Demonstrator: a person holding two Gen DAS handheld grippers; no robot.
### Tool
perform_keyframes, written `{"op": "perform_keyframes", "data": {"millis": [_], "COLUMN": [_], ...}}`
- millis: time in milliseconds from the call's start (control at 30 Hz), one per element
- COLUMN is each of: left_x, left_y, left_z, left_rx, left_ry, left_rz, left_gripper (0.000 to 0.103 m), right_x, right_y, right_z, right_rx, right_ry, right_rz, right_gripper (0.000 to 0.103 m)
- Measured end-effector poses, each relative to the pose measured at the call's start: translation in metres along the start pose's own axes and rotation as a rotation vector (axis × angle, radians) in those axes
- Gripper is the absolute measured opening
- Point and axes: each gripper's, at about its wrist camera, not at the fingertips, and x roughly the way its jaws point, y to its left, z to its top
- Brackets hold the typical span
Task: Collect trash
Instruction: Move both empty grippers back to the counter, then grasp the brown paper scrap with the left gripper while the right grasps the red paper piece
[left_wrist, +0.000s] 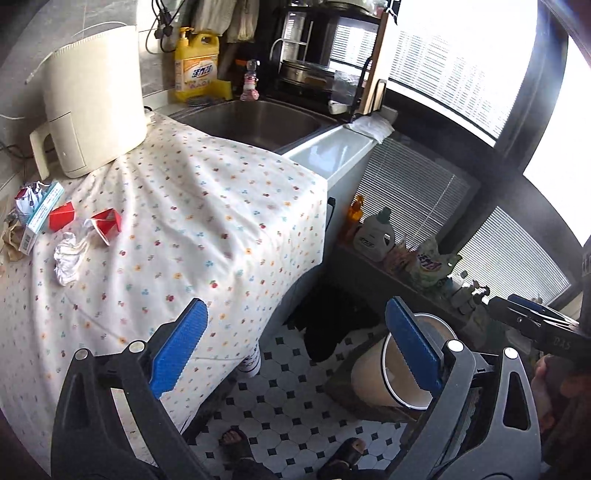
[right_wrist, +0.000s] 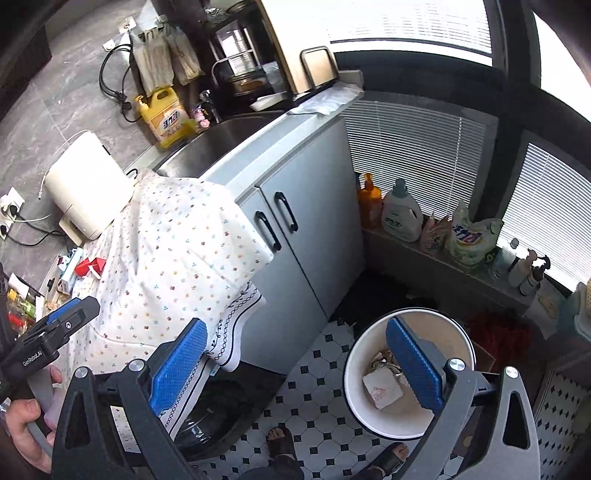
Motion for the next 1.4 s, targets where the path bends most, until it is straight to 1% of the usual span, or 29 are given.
{"op": "perform_keyframes", "data": {"millis": [133,400,567,767,867,900,967,1033,1067,1133,1167,1233,1300,1400], "left_x": [-0.014,-0.037,-0.05,-0.063,-0.067,-0.068,-0.07,-0.071,-0.071,-0.07,-0.07,-0.066,-0.061,-0.054], "left_y": [0.039,0.125,0.175,0.232,0.261,0.269,0.289,0.309,0.318,0.337,0.346,0.364,0.379,0.4], "left_z": [0.0,-0.008,-0.015,-0.019,-0.021,-0.022,-0.023,-0.023,-0.023,-0.022,-0.021,-0.021,-0.02,-0.021], "left_rx": [-0.051,-0.168,-0.226,-0.265,-0.279,-0.284,-0.294,-0.301,-0.304,-0.309,-0.313,-0.32,-0.332,-0.362], "left_ry": [-0.031,-0.073,-0.098,-0.13,-0.145,-0.15,-0.155,-0.149,-0.145,-0.136,-0.129,-0.112,-0.091,-0.07], "left_rz": [0.044,0.139,0.177,0.224,0.26,0.274,0.293,0.315,0.328,0.344,0.351,0.365,0.376,0.391], "left_gripper": [0.096,0.096,0.096,0.096,0.096,0.096,0.092,0.084,0.082,0.073,0.072,0.066,0.061,0.058], "right_x": [0.011,0.028,0.042,0.061,0.075,0.081,0.094,0.108,0.115,0.126,0.13,0.138,0.145,0.155], "right_y": [0.041,0.115,0.158,0.209,0.235,0.244,0.262,0.279,0.286,0.301,0.307,0.318,0.327,0.336], "right_z": [0.007,0.014,0.014,0.017,0.02,0.021,0.023,0.024,0.024,0.023,0.023,0.022,0.021,0.02], "right_rx": [-0.048,-0.141,-0.196,-0.242,-0.259,-0.265,-0.277,-0.281,-0.279,-0.275,-0.273,-0.267,-0.264,-0.274], "right_ry": [0.007,0.014,0.019,0.021,0.029,0.032,0.044,0.057,0.064,0.072,0.075,0.084,0.092,0.103], "right_rz": [0.043,0.097,0.127,0.165,0.19,0.2,0.215,0.226,0.232,0.24,0.241,0.243,0.24,0.229], "right_gripper": [0.095,0.095,0.095,0.088,0.081,0.077,0.07,0.06,0.058,0.051,0.05,0.045,0.044,0.04]}}
